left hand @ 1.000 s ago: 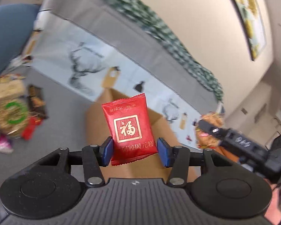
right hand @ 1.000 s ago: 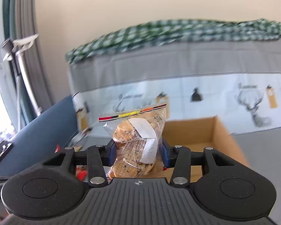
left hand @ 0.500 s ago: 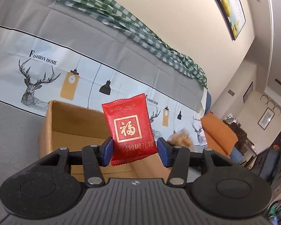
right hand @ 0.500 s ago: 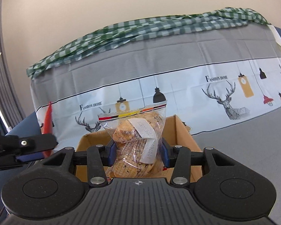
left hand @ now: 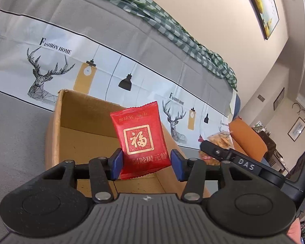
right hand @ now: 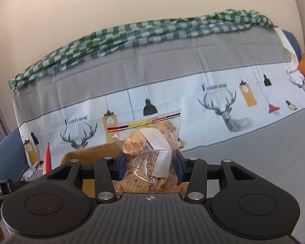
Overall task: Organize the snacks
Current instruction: 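Carry the red packet and cookie bag over the cardboard box with both tools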
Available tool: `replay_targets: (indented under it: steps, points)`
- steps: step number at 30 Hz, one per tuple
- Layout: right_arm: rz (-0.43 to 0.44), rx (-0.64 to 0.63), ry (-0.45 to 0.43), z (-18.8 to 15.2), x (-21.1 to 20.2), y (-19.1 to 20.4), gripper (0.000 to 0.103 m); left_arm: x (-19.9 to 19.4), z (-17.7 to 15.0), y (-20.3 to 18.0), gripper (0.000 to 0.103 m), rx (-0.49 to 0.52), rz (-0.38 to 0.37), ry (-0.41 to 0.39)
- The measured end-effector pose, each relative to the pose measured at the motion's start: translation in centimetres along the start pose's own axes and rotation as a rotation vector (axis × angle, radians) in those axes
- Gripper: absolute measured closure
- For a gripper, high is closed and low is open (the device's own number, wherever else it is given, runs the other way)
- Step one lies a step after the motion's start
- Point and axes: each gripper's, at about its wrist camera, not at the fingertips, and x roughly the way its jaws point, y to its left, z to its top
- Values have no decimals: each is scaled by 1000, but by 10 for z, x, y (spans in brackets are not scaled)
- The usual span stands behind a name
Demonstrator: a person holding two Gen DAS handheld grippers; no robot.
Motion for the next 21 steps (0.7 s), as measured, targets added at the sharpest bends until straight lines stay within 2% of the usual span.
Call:
replay_targets:
  steps: [21]
  points:
    - [20, -57, 9, -3, 1, 10, 56, 0, 0, 3, 48, -23, -22, 6]
